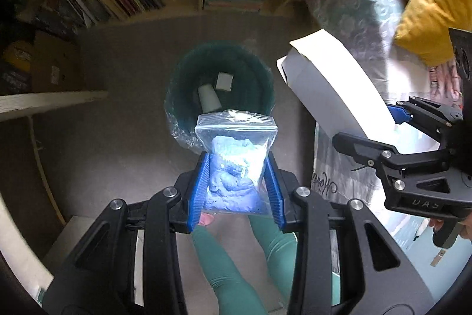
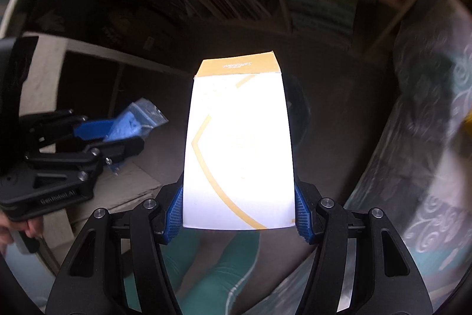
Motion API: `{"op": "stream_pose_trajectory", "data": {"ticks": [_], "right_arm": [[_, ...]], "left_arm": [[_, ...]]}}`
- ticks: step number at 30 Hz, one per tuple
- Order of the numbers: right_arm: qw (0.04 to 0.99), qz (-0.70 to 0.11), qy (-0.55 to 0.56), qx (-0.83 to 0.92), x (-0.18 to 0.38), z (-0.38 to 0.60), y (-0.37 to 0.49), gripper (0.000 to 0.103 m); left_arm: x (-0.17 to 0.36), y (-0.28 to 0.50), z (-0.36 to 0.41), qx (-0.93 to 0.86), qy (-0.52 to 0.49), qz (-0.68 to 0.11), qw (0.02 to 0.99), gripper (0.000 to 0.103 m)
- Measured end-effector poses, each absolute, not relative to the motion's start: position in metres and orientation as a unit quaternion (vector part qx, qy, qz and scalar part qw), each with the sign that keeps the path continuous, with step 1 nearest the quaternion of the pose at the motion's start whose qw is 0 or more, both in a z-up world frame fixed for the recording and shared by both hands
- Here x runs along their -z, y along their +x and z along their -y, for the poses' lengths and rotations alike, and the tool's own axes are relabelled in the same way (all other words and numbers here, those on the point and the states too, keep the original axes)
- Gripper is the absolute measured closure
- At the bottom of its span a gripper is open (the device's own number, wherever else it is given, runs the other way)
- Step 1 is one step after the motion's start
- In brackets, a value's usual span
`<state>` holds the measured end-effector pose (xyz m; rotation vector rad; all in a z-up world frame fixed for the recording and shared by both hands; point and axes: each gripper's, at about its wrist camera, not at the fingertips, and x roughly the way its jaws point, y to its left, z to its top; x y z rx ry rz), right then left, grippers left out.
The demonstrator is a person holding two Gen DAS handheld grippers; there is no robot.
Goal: Collect trash
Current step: 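Open both tools to drop the bag and box into the wastebasket, then move both tools back over the table toward the remaining trash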
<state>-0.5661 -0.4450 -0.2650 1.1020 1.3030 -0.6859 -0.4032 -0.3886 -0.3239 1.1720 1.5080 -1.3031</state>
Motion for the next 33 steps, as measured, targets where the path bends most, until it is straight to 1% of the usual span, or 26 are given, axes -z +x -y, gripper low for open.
{"op": "stream_pose_trajectory", "data": {"ticks": [3, 8, 9, 10, 11, 13, 14, 15, 16, 20, 25, 29, 31, 33], "right_arm": [[0.601, -0.559, 0.488, 0.295, 0.292, 0.454, -0.567, 0.042], [0.596, -0.55, 0.508, 0.29, 0.322, 0.468, -0.565, 0.041], [0.594, -0.552, 0.511, 0.285, 0.329, 0.47, -0.564, 0.041], [0.591, -0.554, 0.512, 0.284, 0.33, 0.471, -0.562, 0.039], [0.588, -0.556, 0.513, 0.285, 0.332, 0.474, -0.561, 0.037], [0.588, -0.556, 0.514, 0.284, 0.334, 0.476, -0.56, 0.032], [0.589, -0.554, 0.514, 0.287, 0.333, 0.478, -0.561, 0.032], [0.589, -0.553, 0.515, 0.287, 0.334, 0.479, -0.561, 0.032], [0.588, -0.551, 0.517, 0.289, 0.335, 0.48, -0.563, 0.032], [0.588, -0.549, 0.517, 0.294, 0.329, 0.482, -0.566, 0.032], [0.589, -0.551, 0.509, 0.3, 0.315, 0.48, -0.572, 0.032], [0.595, -0.548, 0.503, 0.305, 0.296, 0.48, -0.577, 0.031], [0.602, -0.542, 0.501, 0.305, 0.28, 0.479, -0.576, 0.028], [0.613, -0.535, 0.496, 0.302, 0.263, 0.478, -0.572, 0.028]], "left_arm": [[0.352, -0.407, 0.394, 0.506, 0.468, -0.608, 0.393, 0.068], [0.39, -0.405, 0.401, 0.487, 0.459, -0.629, 0.395, 0.068], [0.394, -0.405, 0.401, 0.485, 0.458, -0.633, 0.393, 0.065], [0.401, -0.404, 0.401, 0.479, 0.458, -0.638, 0.392, 0.057], [0.403, -0.403, 0.4, 0.476, 0.459, -0.639, 0.393, 0.054], [0.404, -0.402, 0.4, 0.476, 0.458, -0.638, 0.396, 0.044], [0.404, -0.402, 0.399, 0.476, 0.458, -0.637, 0.397, 0.041], [0.403, -0.402, 0.398, 0.475, 0.459, -0.636, 0.4, 0.037], [0.403, -0.4, 0.396, 0.475, 0.457, -0.637, 0.399, 0.036], [0.403, -0.398, 0.391, 0.475, 0.458, -0.64, 0.394, 0.036], [0.39, -0.391, 0.383, 0.48, 0.448, -0.64, 0.4, 0.036], [0.368, -0.384, 0.376, 0.489, 0.444, -0.631, 0.407, 0.035], [0.352, -0.38, 0.374, 0.494, 0.44, -0.625, 0.414, 0.034], [0.327, -0.374, 0.369, 0.504, 0.436, -0.613, 0.424, 0.032]]}}
